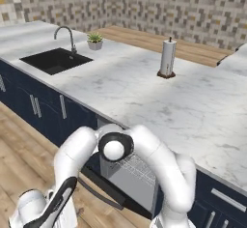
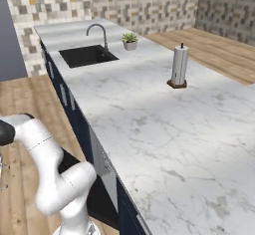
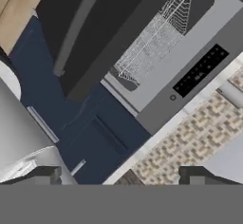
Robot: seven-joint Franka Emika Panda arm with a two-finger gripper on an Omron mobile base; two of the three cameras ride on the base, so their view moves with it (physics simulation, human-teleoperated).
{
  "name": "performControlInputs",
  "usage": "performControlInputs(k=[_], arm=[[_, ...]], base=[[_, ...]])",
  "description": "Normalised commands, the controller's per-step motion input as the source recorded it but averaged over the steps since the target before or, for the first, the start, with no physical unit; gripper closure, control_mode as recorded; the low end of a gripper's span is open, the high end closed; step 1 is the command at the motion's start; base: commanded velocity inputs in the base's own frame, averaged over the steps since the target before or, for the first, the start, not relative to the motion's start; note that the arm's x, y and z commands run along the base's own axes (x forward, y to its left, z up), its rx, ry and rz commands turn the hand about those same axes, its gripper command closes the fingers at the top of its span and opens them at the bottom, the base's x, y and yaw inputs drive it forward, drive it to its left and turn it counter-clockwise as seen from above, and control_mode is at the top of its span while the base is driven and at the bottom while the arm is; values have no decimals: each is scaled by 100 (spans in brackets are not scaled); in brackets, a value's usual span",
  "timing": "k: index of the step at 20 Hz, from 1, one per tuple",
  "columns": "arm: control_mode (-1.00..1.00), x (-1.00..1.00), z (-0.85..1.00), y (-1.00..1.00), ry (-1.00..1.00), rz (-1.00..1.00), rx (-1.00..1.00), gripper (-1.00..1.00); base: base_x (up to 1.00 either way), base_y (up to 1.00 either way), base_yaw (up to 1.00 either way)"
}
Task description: Open the dishwasher door and pull out the top rack.
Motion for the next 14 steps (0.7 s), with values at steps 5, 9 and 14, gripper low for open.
performControlInputs(k=[5,9,14], arm=[[-100,7,100,-61,23,8,14,-100],[-100,26,100,-76,24,10,17,-100],[-100,34,91,-82,27,10,14,-100]], base=[[0,0,0],[0,0,0],[0,0,0]])
